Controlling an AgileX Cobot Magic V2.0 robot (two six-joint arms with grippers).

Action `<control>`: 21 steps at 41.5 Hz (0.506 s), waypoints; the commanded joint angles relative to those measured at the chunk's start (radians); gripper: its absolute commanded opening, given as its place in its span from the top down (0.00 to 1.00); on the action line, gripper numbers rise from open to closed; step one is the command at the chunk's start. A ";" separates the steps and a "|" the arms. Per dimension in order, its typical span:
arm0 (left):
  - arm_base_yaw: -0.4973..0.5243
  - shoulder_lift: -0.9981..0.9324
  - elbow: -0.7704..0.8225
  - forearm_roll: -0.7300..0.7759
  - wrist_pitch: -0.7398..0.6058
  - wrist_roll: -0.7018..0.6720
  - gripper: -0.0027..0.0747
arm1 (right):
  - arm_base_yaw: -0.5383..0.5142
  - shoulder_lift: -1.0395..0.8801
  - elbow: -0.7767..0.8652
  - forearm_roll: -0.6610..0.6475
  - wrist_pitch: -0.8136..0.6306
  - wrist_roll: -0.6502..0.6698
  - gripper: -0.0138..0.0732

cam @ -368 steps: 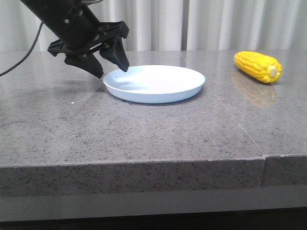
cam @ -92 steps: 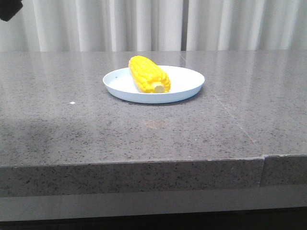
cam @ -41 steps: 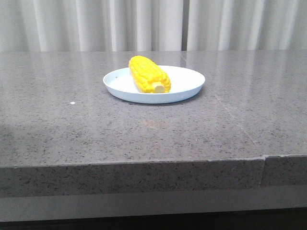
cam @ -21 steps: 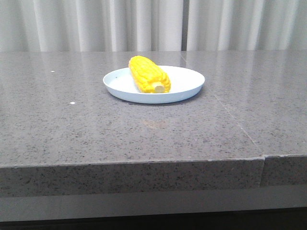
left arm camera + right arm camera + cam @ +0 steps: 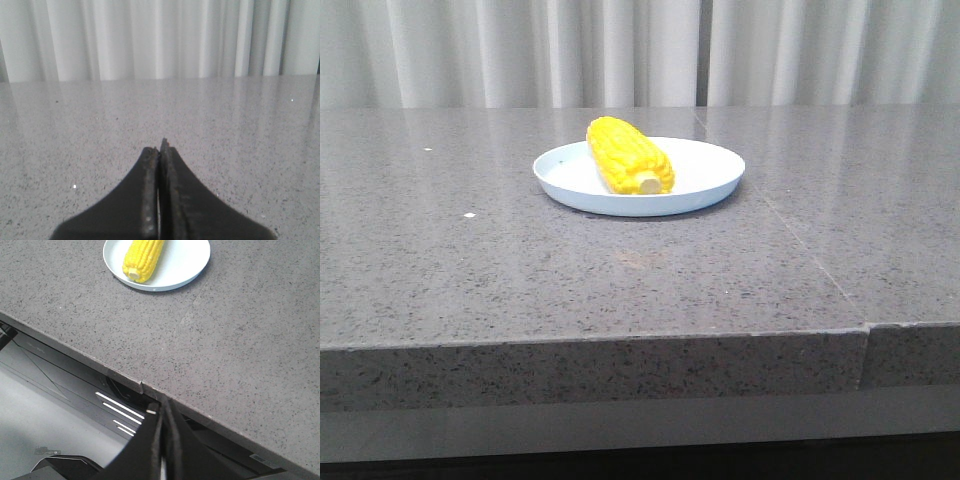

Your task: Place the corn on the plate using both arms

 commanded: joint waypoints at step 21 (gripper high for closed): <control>-0.024 -0.019 0.004 0.028 -0.102 -0.006 0.99 | -0.002 0.007 -0.021 -0.009 -0.065 -0.011 0.98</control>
